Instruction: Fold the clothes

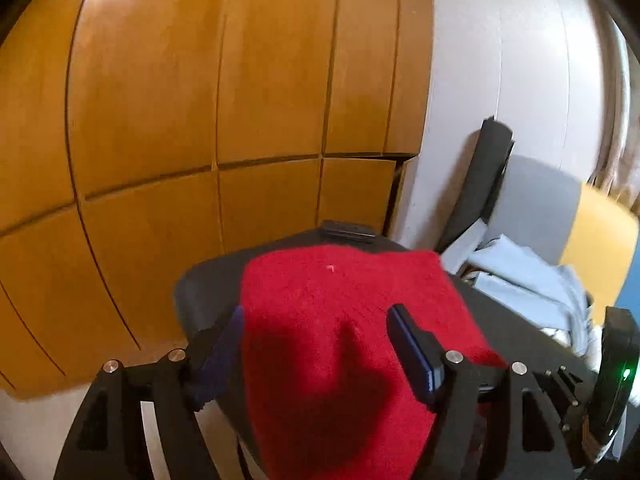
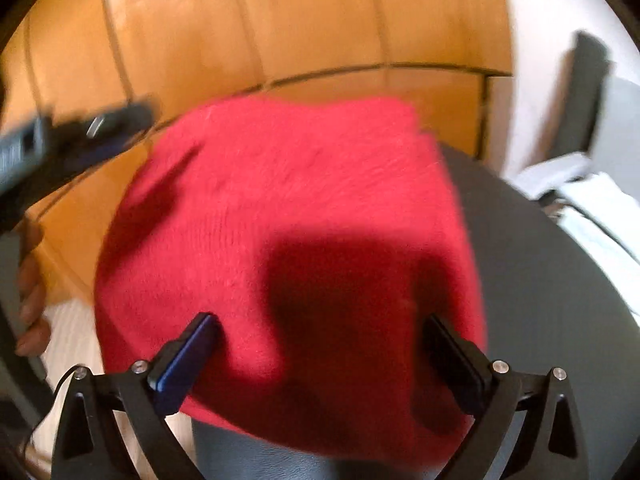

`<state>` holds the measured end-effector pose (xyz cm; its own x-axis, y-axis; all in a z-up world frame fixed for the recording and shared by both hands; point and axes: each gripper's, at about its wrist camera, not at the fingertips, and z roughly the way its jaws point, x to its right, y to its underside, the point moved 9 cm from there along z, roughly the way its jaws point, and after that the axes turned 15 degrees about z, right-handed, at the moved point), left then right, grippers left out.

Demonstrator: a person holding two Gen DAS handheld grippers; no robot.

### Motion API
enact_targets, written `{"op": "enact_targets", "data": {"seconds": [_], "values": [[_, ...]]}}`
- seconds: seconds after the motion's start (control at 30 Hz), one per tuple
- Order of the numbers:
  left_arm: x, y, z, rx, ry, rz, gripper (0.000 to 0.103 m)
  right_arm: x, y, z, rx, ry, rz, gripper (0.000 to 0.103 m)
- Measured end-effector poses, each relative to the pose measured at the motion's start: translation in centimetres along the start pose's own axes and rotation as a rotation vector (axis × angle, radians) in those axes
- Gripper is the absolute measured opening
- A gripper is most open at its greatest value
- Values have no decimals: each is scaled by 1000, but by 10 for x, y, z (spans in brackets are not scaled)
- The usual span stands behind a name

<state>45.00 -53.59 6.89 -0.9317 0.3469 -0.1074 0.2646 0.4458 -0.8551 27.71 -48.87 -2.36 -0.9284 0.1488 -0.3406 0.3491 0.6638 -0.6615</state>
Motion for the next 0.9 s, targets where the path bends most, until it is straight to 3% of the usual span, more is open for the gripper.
{"op": "enact_targets", "data": {"seconds": [0.13,0.2,0.3,0.4,0.5,0.57,0.7,0.9], "values": [[1,6,-30,-55,-40,71,68,-12,-17,-45,121,85,16,103],[7,6,-49,-25,-57,124,66,-22,-24,-63,172,122,17,103],[9,-5,-79,85,-124,157,66,-41,-34,-80,236,144,35,103],[5,5,-86,66,-71,82,66,-59,-23,-97,237,176,46,103],[-2,20,-73,-12,63,-39,64,-64,-9,-109,254,210,24,103],[-18,38,-63,-51,56,-102,62,-63,-3,-107,264,322,-20,103],[-31,59,-43,-106,14,-118,62,-66,5,-111,298,434,-68,103],[-36,70,-42,-127,-15,-126,62,-67,12,-107,275,432,-47,103]]}}
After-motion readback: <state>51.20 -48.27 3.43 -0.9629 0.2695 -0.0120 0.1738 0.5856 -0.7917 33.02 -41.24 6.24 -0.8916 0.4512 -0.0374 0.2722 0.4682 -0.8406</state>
